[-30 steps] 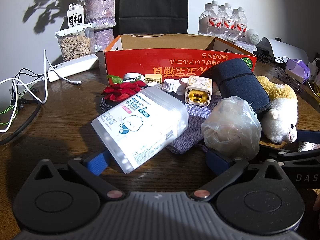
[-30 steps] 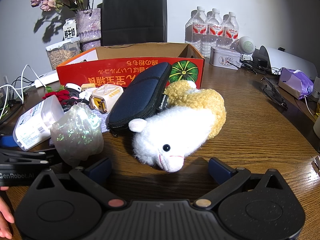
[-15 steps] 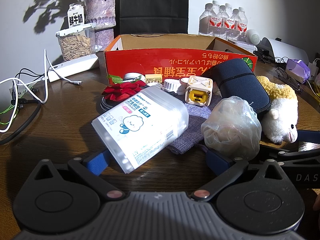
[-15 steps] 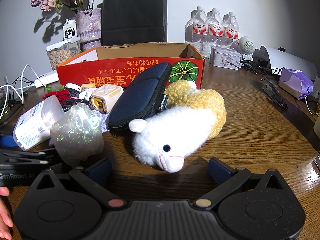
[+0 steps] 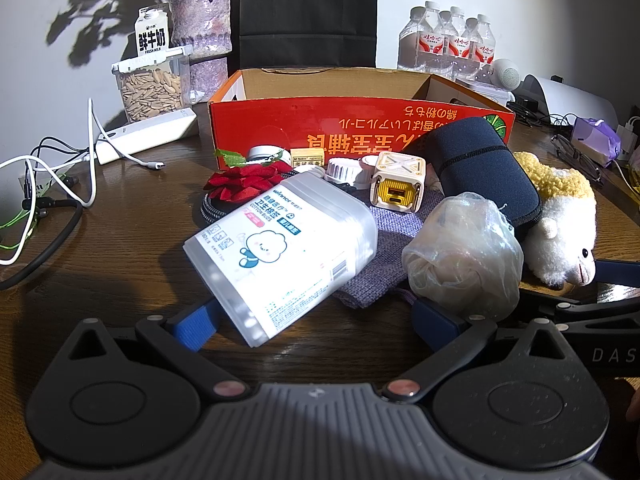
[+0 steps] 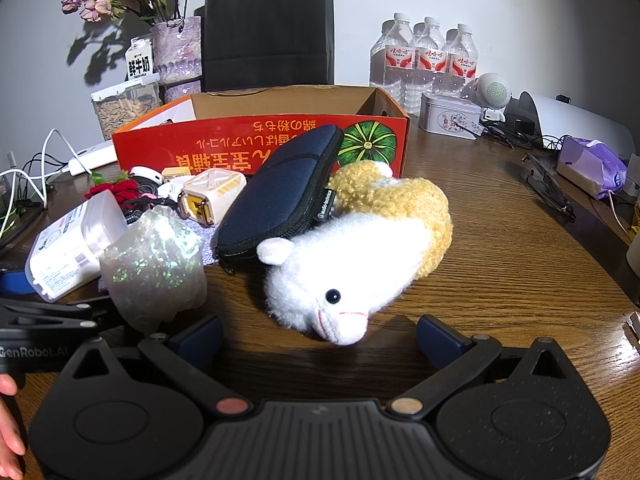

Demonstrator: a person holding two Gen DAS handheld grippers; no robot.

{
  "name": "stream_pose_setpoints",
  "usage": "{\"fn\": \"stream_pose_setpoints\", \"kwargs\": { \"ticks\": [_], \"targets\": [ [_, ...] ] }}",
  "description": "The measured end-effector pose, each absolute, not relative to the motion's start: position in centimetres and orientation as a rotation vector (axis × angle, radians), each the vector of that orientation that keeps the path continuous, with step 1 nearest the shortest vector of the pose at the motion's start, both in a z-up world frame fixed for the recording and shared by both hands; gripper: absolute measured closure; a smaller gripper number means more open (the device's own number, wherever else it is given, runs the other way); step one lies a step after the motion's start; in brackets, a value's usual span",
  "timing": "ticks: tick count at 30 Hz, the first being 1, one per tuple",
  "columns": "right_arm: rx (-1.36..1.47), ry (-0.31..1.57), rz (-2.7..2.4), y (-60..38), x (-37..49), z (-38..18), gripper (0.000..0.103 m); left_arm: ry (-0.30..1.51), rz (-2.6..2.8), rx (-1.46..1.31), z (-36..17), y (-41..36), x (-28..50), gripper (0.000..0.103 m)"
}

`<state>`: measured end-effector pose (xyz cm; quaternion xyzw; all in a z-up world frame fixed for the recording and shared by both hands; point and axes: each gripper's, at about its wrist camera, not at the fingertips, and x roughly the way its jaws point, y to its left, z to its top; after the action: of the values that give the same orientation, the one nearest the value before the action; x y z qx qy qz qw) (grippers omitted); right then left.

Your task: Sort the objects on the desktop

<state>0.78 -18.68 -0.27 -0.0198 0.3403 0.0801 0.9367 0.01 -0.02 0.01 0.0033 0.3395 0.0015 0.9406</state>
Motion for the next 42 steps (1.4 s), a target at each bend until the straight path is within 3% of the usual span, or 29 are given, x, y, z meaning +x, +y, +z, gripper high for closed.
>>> {"fn": "stream_pose_setpoints", "kwargs": {
  "ticks": [12, 19, 27, 28, 29, 30, 31, 38, 39, 42],
  "targets": [
    [-0.037, 0.666, 0.238, -19.3, -0.8, 1.5, 0.001, 0.701, -0.007, 0.029, 0.5, 0.4, -0.6, 0.000],
    [-0.028, 0.543, 0.218, -20.4, -0.9, 4.3, 0.002, 0.543, -0.062, -0.002, 3.6, 4.3, -1.3, 0.000],
    [0.081, 0.689, 0.149, -20.7, 5.1, 1.7, 0.003, 0.639, -0.281, 0.048, 1.9, 4.9, 4.4, 0.003],
    [0.088, 0.684, 0.144, -20.6, 4.9, 1.5, 0.009, 0.656, -0.291, 0.057, 1.7, 4.6, 4.6, 0.008],
    [0.097, 0.675, 0.137, -20.8, 4.7, 1.4, 0.013, 0.677, -0.310, 0.056, 1.4, 4.4, 4.6, 0.023],
    [0.106, 0.669, 0.134, -21.0, 4.3, 1.4, 0.025, 0.696, -0.326, 0.051, 1.3, 4.1, 4.5, 0.031],
    [0.109, 0.668, 0.140, -21.3, 3.9, 1.5, 0.045, 0.701, -0.325, 0.050, 1.1, 3.9, 4.3, 0.034],
    [-0.004, 0.642, 0.159, -23.7, -0.1, 2.6, 0.052, 0.656, -0.249, 0.064, 2.4, 3.6, -0.5, 0.036],
    [-0.027, 0.625, 0.153, -24.1, -1.1, 3.0, 0.063, 0.641, -0.228, 0.058, 3.0, 3.7, -1.2, 0.036],
    [-0.081, 0.631, 0.207, -25.0, -3.4, 3.8, 0.063, 0.636, -0.177, 0.022, 4.1, 3.8, -3.1, 0.036]
  ]
}}
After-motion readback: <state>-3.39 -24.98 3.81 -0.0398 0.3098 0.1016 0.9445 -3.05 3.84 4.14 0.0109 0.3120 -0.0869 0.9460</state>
